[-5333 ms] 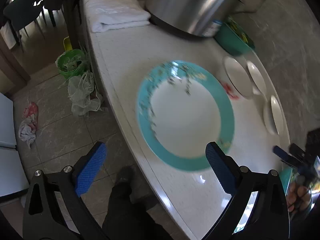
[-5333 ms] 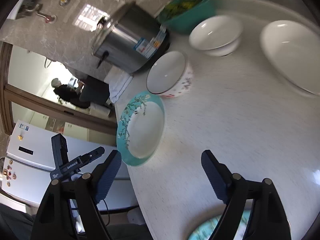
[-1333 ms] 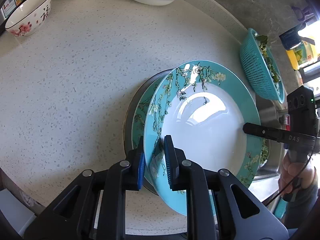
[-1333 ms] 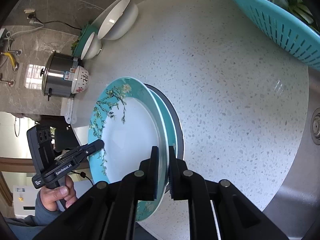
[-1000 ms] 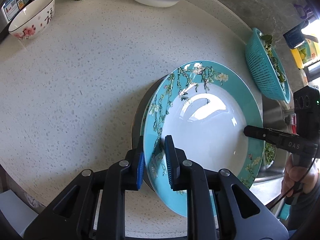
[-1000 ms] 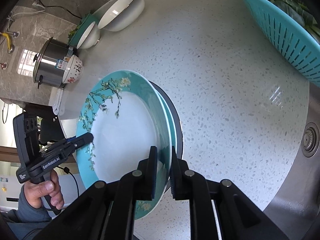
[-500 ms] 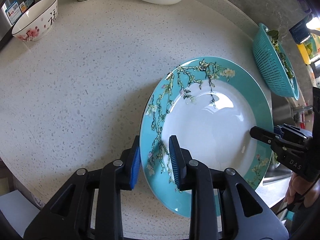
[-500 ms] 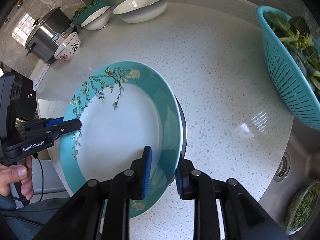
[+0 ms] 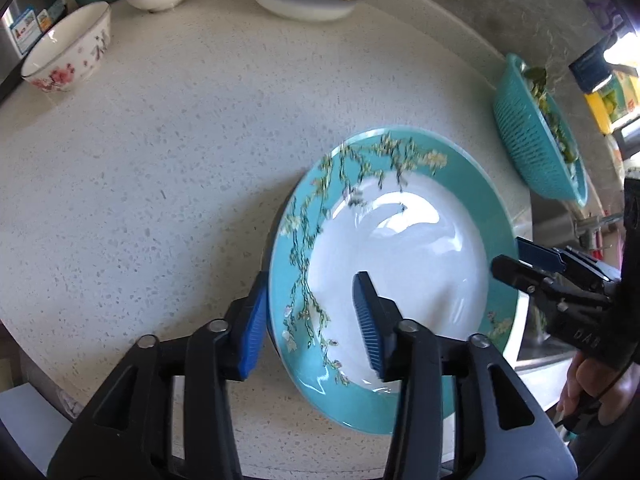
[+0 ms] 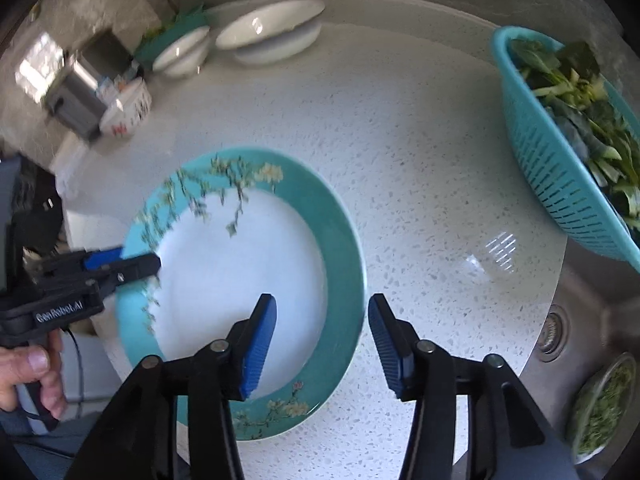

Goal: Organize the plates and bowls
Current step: 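Open both tools to release the teal plate onto the stack, then move both open tools to the large white plate by the wall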

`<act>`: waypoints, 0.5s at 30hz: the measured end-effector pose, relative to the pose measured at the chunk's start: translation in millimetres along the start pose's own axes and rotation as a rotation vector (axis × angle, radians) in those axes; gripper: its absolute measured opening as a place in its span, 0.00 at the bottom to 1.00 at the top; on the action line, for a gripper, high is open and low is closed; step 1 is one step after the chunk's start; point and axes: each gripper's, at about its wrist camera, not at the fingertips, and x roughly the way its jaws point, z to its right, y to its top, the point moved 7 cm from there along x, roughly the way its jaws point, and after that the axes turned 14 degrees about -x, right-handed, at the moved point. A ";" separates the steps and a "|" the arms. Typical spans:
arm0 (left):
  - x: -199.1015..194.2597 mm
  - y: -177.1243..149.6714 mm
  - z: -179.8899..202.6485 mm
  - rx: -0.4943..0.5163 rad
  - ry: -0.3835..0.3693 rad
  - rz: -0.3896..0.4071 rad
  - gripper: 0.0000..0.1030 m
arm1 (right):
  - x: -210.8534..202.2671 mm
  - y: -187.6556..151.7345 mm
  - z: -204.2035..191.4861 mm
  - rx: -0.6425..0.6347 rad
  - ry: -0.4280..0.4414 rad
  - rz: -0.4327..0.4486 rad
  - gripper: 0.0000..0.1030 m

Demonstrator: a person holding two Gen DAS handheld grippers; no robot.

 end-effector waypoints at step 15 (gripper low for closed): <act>-37.1 33.9 -21.3 0.021 -0.008 0.147 1.00 | -43.1 -14.0 25.9 0.308 0.316 0.298 1.00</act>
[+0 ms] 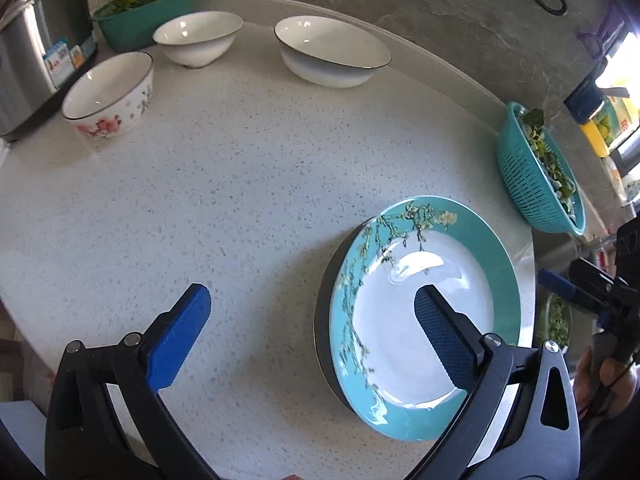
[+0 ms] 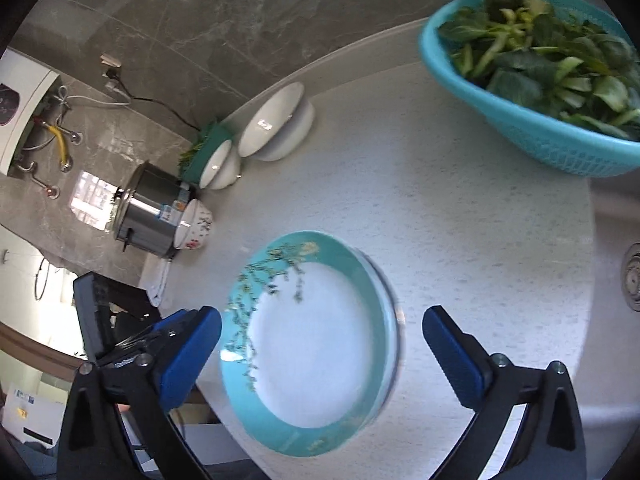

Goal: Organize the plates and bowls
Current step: 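Move both open tools to the large white plate by the wall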

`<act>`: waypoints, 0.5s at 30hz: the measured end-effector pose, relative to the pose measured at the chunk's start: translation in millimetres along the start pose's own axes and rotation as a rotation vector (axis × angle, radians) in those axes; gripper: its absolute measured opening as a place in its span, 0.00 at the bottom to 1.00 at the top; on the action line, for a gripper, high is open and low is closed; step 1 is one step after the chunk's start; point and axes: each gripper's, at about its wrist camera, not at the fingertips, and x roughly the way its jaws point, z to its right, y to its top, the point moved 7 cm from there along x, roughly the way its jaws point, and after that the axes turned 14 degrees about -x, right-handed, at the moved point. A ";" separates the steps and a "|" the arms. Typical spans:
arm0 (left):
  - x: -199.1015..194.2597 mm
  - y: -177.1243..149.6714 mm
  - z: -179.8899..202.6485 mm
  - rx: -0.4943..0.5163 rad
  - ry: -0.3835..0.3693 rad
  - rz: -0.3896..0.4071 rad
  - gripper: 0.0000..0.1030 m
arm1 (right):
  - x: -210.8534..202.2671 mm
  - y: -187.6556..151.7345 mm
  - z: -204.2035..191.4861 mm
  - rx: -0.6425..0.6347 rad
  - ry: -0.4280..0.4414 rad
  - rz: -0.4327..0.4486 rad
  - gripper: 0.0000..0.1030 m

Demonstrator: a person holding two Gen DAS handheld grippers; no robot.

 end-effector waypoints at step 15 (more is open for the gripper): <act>38.2 136.7 -9.9 0.011 -0.154 0.017 1.00 | 72.7 60.9 -43.1 0.154 0.014 -0.023 1.00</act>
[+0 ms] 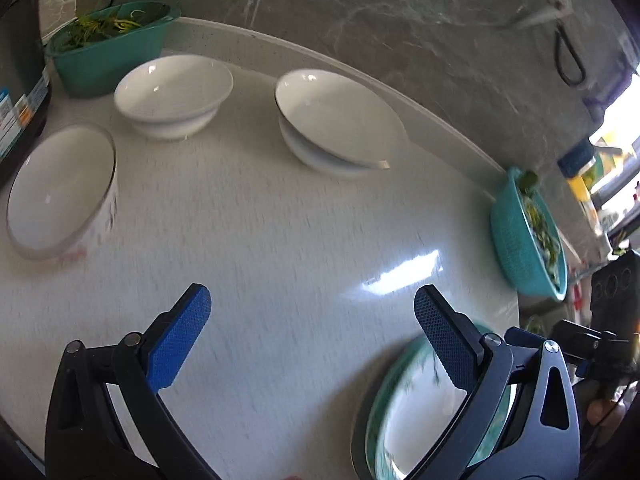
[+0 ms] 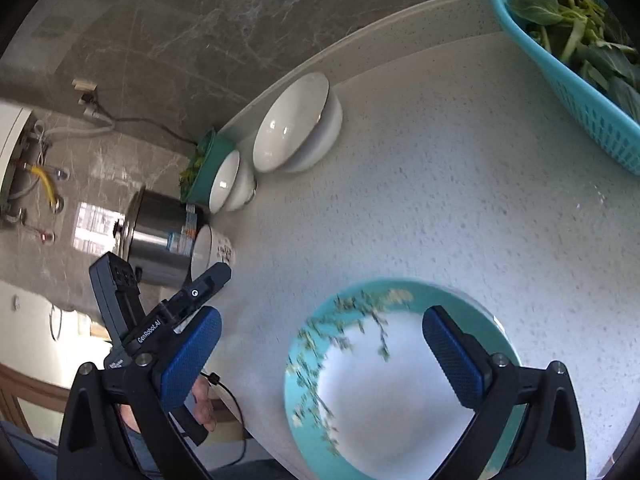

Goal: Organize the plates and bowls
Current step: 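Move both open tools to the large white plate by the wall, then close the left tool on the white plate rim while the right tool grips it too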

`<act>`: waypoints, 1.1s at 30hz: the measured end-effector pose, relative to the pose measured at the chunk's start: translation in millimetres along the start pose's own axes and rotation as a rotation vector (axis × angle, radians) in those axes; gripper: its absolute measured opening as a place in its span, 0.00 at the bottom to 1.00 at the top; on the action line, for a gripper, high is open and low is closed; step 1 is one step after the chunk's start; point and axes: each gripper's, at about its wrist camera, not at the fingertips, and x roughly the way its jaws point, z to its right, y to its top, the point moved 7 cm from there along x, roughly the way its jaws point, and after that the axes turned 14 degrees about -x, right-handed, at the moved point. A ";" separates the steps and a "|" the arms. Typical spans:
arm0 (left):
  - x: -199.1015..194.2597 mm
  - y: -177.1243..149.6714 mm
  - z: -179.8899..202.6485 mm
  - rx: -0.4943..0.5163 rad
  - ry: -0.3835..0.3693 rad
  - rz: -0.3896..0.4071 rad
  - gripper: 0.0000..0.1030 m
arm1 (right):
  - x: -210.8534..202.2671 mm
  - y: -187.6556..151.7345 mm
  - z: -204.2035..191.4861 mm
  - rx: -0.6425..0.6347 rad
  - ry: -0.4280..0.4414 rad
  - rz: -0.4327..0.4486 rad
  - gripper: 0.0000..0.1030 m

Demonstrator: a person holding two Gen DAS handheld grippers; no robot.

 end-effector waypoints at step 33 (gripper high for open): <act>165.4 169.6 29.3 -0.068 0.108 -0.067 0.44 | 160.7 196.5 50.5 -0.154 -0.194 -0.171 0.63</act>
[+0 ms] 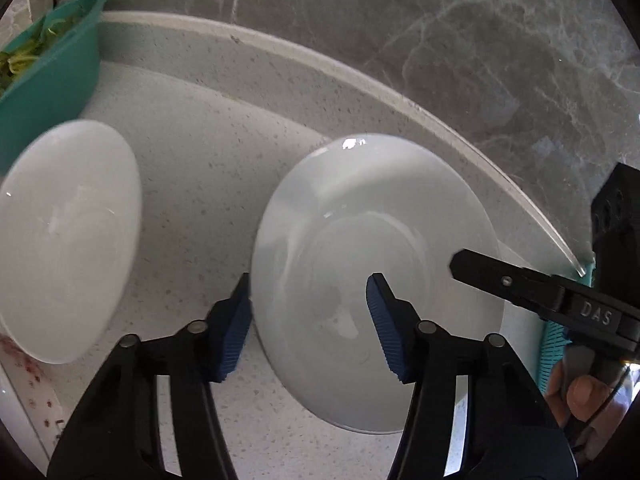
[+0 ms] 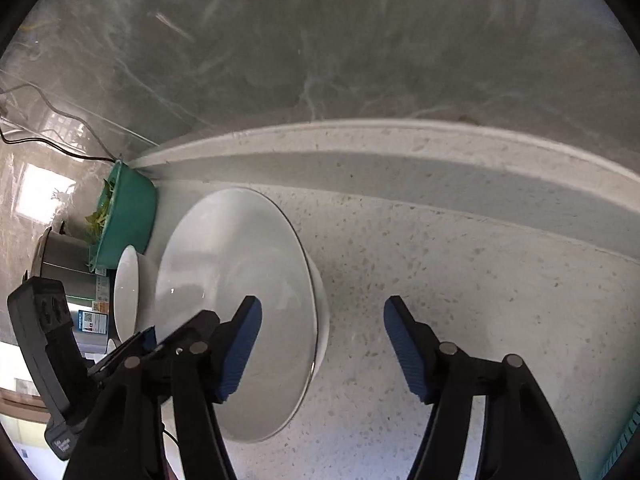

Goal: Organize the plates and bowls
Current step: 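Close the left tool on the white plate rim while the right tool grips it too, then lift the white plate with both tools and carry it along the counter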

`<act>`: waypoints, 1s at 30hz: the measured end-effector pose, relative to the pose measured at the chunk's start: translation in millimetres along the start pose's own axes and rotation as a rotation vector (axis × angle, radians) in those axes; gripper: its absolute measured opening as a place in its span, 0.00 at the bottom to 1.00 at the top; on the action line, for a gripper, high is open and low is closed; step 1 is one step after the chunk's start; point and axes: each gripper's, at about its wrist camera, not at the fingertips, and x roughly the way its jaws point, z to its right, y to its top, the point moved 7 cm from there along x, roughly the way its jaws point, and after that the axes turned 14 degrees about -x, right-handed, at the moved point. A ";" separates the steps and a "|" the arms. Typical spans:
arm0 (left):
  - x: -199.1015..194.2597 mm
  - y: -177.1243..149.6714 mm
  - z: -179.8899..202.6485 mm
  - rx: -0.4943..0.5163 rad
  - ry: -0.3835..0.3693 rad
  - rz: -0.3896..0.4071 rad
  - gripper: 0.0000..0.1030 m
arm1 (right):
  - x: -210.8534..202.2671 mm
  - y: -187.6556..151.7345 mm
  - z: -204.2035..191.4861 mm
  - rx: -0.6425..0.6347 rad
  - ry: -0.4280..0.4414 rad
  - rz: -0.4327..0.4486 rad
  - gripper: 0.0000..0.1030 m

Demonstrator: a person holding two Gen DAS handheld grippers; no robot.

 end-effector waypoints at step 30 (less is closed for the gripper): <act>-22.2 -17.2 -14.3 0.022 -0.001 0.015 0.08 | -14.4 -45.1 -31.6 -0.069 -0.022 -0.071 0.14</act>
